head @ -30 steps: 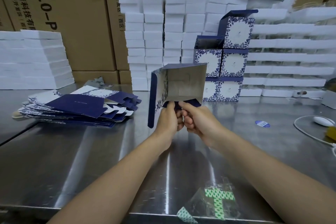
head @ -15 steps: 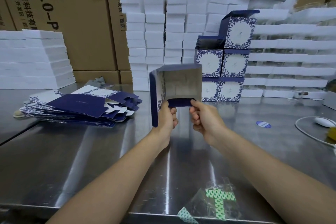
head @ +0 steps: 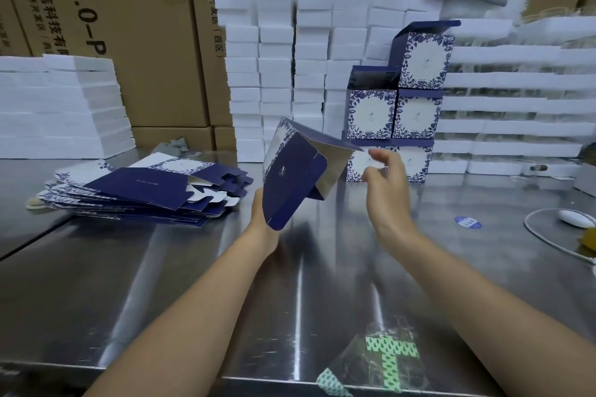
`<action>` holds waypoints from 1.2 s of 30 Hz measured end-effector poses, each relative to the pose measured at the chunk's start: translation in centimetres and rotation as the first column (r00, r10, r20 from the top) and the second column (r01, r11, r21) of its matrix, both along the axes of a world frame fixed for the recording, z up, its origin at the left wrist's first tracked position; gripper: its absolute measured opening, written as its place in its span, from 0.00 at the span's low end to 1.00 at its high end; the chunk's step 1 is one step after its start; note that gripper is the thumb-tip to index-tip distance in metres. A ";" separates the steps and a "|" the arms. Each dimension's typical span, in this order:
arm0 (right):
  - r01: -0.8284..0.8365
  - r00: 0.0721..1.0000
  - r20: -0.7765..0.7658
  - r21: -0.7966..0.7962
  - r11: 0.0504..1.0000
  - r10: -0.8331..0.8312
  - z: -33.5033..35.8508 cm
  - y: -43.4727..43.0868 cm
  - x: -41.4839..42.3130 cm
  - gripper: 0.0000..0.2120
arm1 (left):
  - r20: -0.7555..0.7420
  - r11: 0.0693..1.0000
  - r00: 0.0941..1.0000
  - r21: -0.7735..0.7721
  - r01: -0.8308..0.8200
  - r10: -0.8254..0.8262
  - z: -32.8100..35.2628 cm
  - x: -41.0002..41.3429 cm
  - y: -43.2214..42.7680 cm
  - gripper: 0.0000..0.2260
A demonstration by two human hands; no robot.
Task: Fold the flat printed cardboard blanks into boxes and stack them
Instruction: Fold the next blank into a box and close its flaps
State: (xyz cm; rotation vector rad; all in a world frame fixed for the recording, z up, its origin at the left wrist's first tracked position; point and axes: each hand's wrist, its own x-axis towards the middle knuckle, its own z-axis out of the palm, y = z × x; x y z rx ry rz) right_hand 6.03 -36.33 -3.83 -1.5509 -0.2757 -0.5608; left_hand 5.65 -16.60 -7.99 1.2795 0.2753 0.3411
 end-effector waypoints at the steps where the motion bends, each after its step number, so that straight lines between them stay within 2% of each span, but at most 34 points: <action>1: 0.026 0.996 0.082 -0.001 1.000 -0.025 0.2 -0.3 0.0 0.16 | 0.012 0.998 1.000 0.054 -0.030 0.029 -0.1 0.3 0.2 0.15; 3: 0.046 0.977 0.211 -0.035 0.998 -0.037 0.5 -0.7 0.0 0.14 | 0.010 0.988 0.998 0.138 -0.064 0.063 -0.6 0.8 0.9 0.14; 5: 0.063 0.960 0.279 -0.121 0.991 -0.026 0.6 -0.9 0.2 0.17 | 0.027 0.982 0.999 0.185 -0.046 0.041 -1.3 0.9 1.5 0.11; 8: 0.056 0.962 0.272 -0.269 0.962 0.020 0.3 -1.1 0.6 0.21 | 0.074 0.950 0.997 0.312 0.003 -0.028 -1.5 0.9 1.7 0.05; 12: -0.004 0.969 0.220 -0.447 0.894 0.114 -0.5 -1.2 1.2 0.26 | 0.051 0.937 0.992 0.337 0.094 -0.118 -1.0 1.5 1.0 0.12; 16: 0.061 0.964 0.252 -0.520 0.852 0.084 -1.0 -1.3 1.4 0.28 | 0.026 0.910 0.978 0.374 0.181 -0.205 -0.9 1.3 0.3 0.11; 18: 0.111 0.965 0.259 -0.534 0.838 0.037 -0.9 -1.5 1.4 0.28 | -0.014 0.872 0.977 0.448 0.197 -0.213 -0.8 1.0 0.0 0.10; 19: 0.125 0.967 0.255 -0.528 0.840 0.016 -0.8 -1.6 1.4 0.27 | -0.035 0.826 0.982 0.537 0.173 -0.184 -0.7 1.1 -0.1 0.08; 21: 0.145 0.972 0.232 -0.508 0.849 -0.027 -0.6 -1.8 1.3 0.21 | -0.055 0.656 0.997 0.751 0.080 -0.059 -0.7 0.9 -0.2 0.07; 22: 0.154 0.975 0.217 -0.506 0.848 -0.048 -0.5 -2.0 1.3 0.19 | -0.033 0.603 0.999 0.797 0.033 -0.011 -0.7 0.9 -0.2 0.08; 23: 0.162 0.978 0.199 -0.520 0.839 -0.065 -0.4 -2.2 1.4 0.16 | 0.010 0.593 1.000 0.805 -0.011 0.006 -0.6 0.7 -0.2 0.09; 25: 0.179 0.979 0.181 -0.572 0.801 -0.090 -0.6 -2.7 1.7 0.08 | 0.131 0.642 0.991 0.762 -0.087 -0.020 -0.3 0.3 -0.3 0.07; 26: 0.194 0.977 0.191 -0.590 0.784 -0.099 -0.7 -2.9 2.0 0.07 | 0.196 0.656 0.980 0.744 -0.129 -0.030 -0.1 0.1 -0.3 0.07; 27: 0.216 0.972 0.209 -0.597 0.773 -0.110 -0.9 -3.0 2.3 0.10 | 0.270 0.644 0.962 0.740 -0.191 -0.025 0.0 0.0 -0.2 0.08; 29: 0.254 0.965 0.211 -0.580 0.774 -0.158 -1.1 -2.8 2.6 0.22 | 0.350 0.631 0.937 0.732 -0.255 -0.026 0.6 -0.7 -0.7 0.17; 30: 0.243 0.969 0.171 -0.559 0.793 -0.176 -1.1 -2.5 2.5 0.25 | 0.364 0.657 0.931 0.711 -0.252 -0.038 1.0 -1.0 -1.2 0.19; 33: 0.111 0.989 -0.055 -0.367 0.923 -0.141 -1.0 -2.1 2.5 0.22 | 0.426 0.767 0.903 0.597 -0.234 -0.056 1.8 -2.1 -2.4 0.21; 36: 0.025 0.978 -0.207 -0.001 1.000 -0.025 -0.8 -1.7 2.2 0.17 | 0.466 0.824 0.884 0.509 -0.248 -0.021 2.3 -2.9 -3.0 0.23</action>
